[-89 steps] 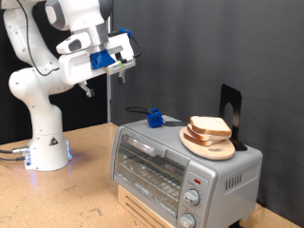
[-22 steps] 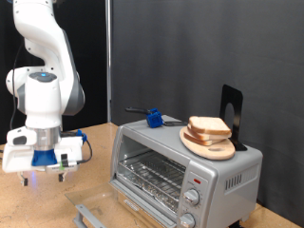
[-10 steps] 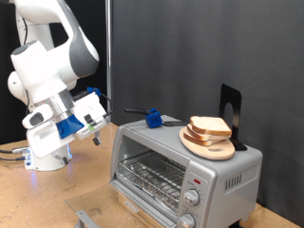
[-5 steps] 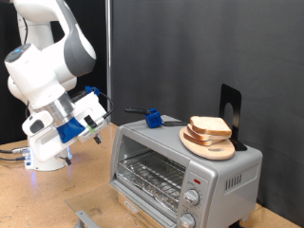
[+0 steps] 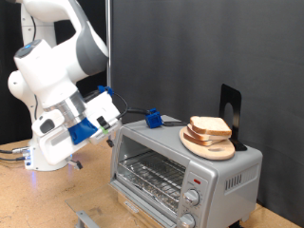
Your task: Make a piece of toast with the oven
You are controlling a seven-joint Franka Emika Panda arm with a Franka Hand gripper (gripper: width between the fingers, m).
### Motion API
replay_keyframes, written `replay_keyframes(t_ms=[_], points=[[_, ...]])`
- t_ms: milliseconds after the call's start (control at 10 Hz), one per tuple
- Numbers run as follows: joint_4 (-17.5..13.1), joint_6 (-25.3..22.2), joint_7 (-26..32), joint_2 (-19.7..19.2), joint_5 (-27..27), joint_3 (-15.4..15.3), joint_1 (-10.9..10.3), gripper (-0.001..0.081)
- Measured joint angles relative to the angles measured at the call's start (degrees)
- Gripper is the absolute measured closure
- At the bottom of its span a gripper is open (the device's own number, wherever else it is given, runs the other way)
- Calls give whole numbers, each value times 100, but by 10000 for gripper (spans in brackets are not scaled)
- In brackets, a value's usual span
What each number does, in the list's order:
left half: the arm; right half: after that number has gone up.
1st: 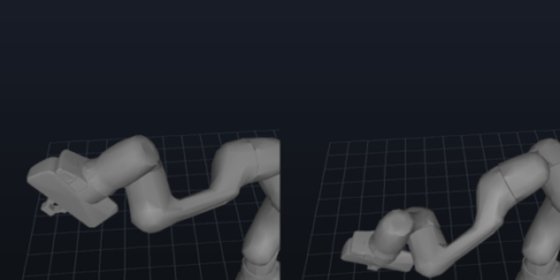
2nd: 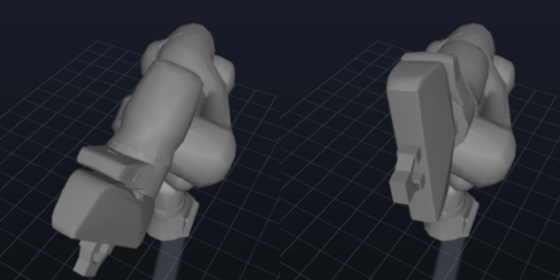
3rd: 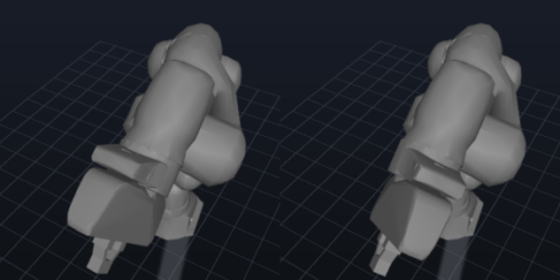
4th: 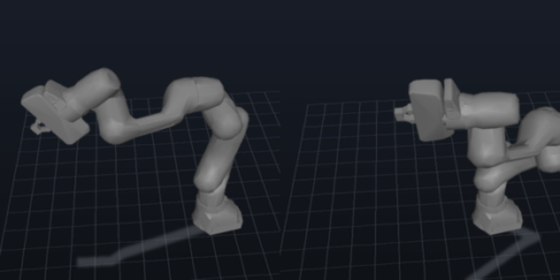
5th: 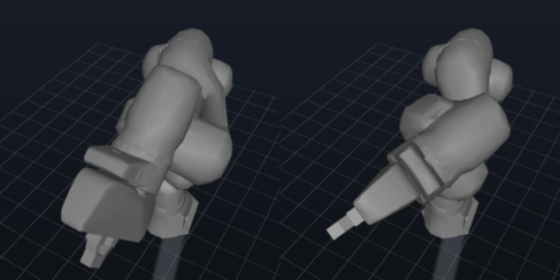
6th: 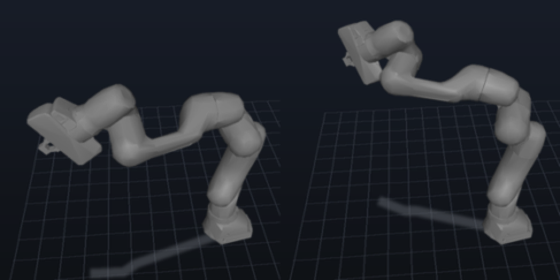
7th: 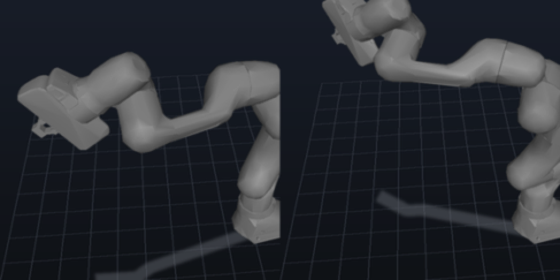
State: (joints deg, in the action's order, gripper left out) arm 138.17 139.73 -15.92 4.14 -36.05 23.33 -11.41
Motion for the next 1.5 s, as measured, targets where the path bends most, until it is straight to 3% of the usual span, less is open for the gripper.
replay_keyframes(t_ms=[200, 400, 600, 800, 1000, 1100, 1300, 1500], points=[[-6, -318, 139, 13, -70, 35, 26, 7], [-93, -572, 636, 135, -913, 10, -17, 7], [-193, -667, 766, 366, -1145, -156, -120, 7], [-245, -651, 1046, 603, -553, -421, -180, 7], [-277, -650, 771, 795, 270, -692, -167, 7], [-266, -650, 770, 785, 152, -679, -167, 7], [-296, -679, 1454, 865, -126, -712, -279, 7], [-453, -1245, 1922, 1070, 261, -861, -394, 7]])
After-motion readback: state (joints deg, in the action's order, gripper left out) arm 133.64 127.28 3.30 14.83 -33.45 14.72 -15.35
